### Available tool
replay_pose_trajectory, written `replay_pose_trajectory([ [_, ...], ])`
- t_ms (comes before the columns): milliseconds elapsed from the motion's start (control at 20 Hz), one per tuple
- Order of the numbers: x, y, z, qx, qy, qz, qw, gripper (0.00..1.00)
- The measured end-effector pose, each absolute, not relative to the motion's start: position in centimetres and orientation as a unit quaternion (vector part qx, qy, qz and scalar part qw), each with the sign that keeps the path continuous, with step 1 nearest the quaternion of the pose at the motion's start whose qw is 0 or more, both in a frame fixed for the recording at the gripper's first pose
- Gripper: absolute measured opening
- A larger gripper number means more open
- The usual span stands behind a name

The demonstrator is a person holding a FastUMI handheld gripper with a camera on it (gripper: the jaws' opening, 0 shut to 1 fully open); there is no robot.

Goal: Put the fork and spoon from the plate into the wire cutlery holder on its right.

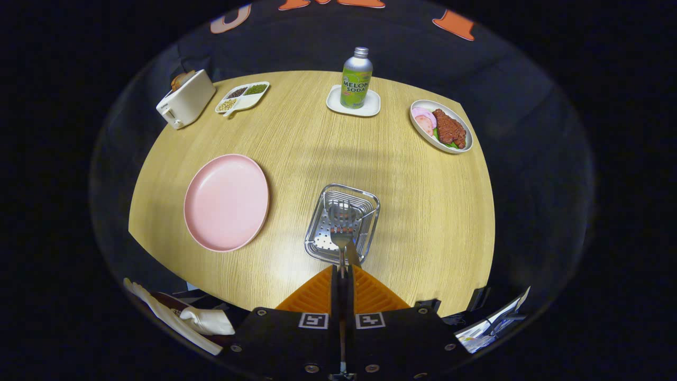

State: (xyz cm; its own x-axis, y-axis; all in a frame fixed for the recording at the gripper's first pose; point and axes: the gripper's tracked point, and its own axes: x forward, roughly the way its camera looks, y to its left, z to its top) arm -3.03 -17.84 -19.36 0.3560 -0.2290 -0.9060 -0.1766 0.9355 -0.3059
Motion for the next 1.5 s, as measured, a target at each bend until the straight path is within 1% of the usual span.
replay_pose_trajectory([
  [200, -2.0, -18.1, -20.3, -0.206, 0.594, -0.001, 0.778, 0.05],
  [350, -1.5, -18.0, -20.8, -0.216, 0.603, 0.008, 0.768, 0.04],
  [550, -1.1, -17.3, -20.3, -0.214, 0.600, 0.016, 0.771, 0.09],
  [650, -0.5, -17.3, -19.8, -0.218, 0.587, 0.015, 0.779, 0.17],
  [700, -0.3, -17.2, -19.3, -0.219, 0.578, 0.014, 0.786, 0.27],
  [750, 0.1, -17.0, -18.9, -0.216, 0.567, 0.013, 0.795, 0.35],
  [850, 0.5, -16.0, -18.1, -0.200, 0.546, 0.012, 0.813, 0.59],
  [950, 0.9, -14.9, -17.6, -0.193, 0.519, 0.015, 0.832, 0.81],
  [1000, 1.5, -14.2, -17.1, -0.193, 0.501, 0.013, 0.843, 0.94],
  [1050, 1.9, -13.4, -16.8, -0.188, 0.487, 0.012, 0.853, 0.98],
  [1100, 2.4, -12.2, -16.0, -0.179, 0.472, 0.015, 0.863, 0.99],
  [1250, 3.6, -9.1, -14.2, -0.155, 0.423, 0.025, 0.893, 0.99],
  [1500, 5.2, -6.2, -10.4, -0.162, 0.334, 0.017, 0.928, 0.99],
])
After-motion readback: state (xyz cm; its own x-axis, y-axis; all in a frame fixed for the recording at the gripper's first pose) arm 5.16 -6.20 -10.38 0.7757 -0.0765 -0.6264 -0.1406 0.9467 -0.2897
